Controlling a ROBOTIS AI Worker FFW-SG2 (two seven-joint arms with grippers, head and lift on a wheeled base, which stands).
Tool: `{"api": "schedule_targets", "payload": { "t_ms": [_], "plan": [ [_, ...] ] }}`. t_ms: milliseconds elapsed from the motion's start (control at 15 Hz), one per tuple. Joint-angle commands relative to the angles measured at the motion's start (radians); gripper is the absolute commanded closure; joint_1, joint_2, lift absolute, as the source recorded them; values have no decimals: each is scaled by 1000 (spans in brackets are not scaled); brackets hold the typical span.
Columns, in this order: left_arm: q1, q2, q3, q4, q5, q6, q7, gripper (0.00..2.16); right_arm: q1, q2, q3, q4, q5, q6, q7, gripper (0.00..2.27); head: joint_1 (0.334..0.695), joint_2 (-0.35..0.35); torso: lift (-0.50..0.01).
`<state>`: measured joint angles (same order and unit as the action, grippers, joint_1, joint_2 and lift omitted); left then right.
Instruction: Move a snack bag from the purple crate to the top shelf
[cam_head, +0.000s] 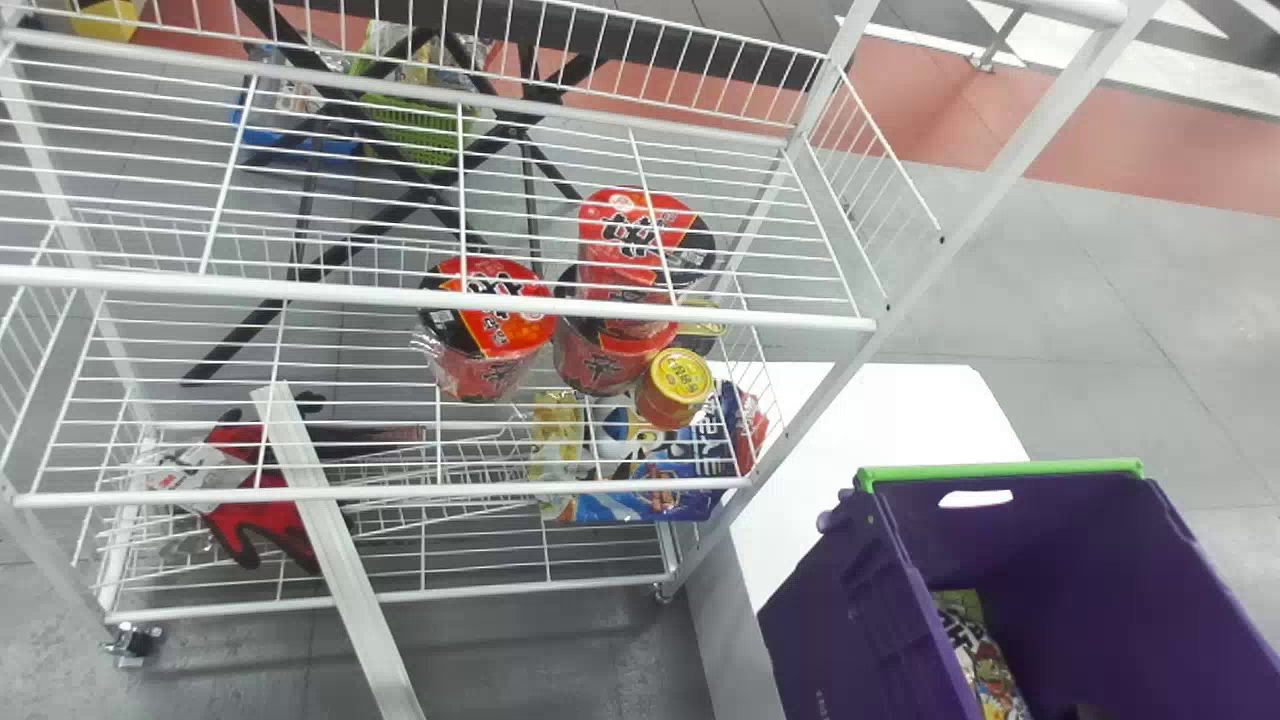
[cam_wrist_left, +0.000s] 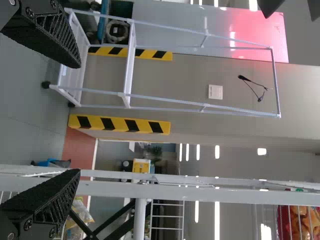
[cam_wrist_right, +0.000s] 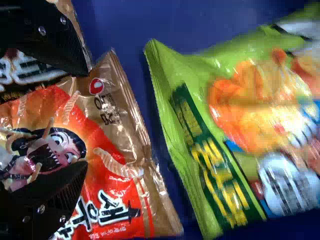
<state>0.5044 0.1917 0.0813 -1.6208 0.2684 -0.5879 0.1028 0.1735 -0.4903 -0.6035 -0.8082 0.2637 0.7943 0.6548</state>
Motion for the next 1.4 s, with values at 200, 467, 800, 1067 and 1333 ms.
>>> {"api": "schedule_targets", "payload": {
  "t_ms": [200, 467, 800, 1067, 1333],
  "plan": [
    [0, -3, 0, -1, 0, -2, 0, 60, -2, -19, -32, 4, -3, -3, -4, 208, 695, -350, -453],
    [2, -1, 0, -1, 0, -11, 2, 63, 0, -17, -32, 9, 8, -13, -14, 211, 695, -350, -453],
    [2, 0, 1, 6, 2, -23, 3, 63, 0, -13, 4, 30, 43, -25, -67, 502, 695, -350, -453],
    [2, 2, 1, 6, 2, -23, 3, 63, 0, -10, 10, 32, 42, -19, -84, 741, 695, -350, -453],
    [3, 5, 1, 7, 6, -29, 3, 63, 0, -13, 10, 27, 43, 64, -101, 1595, 695, -350, -453]
  ]
}}
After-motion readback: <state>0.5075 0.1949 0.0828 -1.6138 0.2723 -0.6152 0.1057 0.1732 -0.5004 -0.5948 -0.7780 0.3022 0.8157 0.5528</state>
